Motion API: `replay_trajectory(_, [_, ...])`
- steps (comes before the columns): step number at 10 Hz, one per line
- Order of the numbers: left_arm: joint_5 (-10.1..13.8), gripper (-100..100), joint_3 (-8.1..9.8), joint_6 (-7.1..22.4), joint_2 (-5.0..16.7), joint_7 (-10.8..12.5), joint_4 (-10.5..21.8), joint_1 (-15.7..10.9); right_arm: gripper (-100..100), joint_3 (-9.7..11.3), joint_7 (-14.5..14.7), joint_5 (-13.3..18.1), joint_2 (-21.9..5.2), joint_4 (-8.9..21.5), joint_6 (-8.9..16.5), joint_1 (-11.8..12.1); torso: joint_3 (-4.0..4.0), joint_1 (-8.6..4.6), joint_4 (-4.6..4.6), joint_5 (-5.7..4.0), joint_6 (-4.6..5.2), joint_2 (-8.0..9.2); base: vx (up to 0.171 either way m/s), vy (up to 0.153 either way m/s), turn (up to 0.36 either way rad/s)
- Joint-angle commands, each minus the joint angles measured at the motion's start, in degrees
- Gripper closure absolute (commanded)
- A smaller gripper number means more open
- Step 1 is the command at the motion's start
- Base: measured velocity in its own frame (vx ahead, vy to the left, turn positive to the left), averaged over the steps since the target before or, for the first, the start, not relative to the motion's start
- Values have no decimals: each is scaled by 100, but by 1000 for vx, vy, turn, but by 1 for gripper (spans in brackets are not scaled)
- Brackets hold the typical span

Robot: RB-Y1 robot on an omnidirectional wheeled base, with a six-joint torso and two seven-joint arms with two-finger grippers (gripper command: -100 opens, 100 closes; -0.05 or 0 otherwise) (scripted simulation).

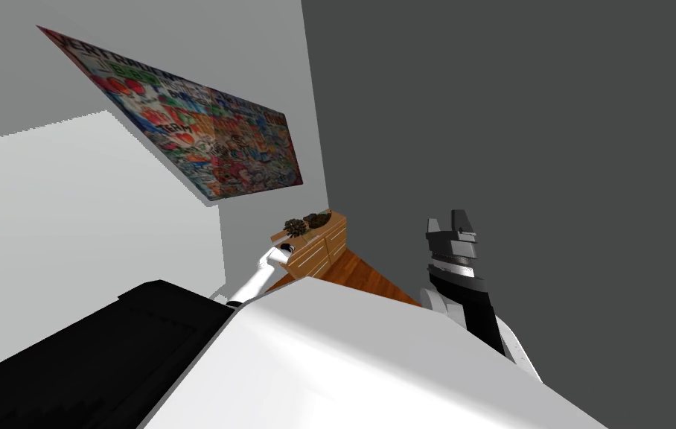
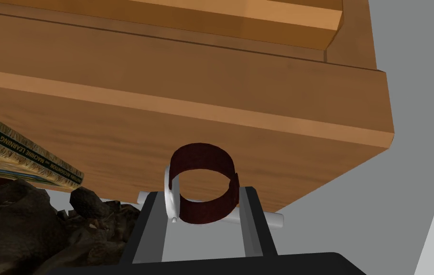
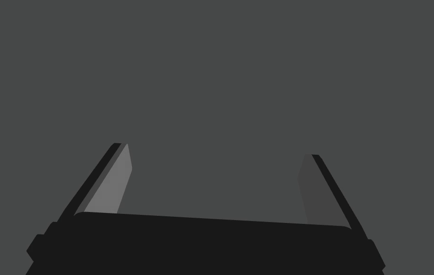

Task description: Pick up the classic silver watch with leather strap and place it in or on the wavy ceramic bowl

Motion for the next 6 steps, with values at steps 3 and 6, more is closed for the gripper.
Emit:
replay_trajectory(3, [137, 100, -227, 121, 197, 9, -37, -45, 0, 1, 0, 0, 1, 0, 0, -1, 10, -50, 1, -3, 4, 21, -36, -117, 8])
replay_trajectory(6, [367, 100, -513, 309, 495, 9, -102, -165, 0, 2, 0, 0, 2, 0, 0, -1, 10, -92, 4, -19, 15, 17, -30, -207, -29])
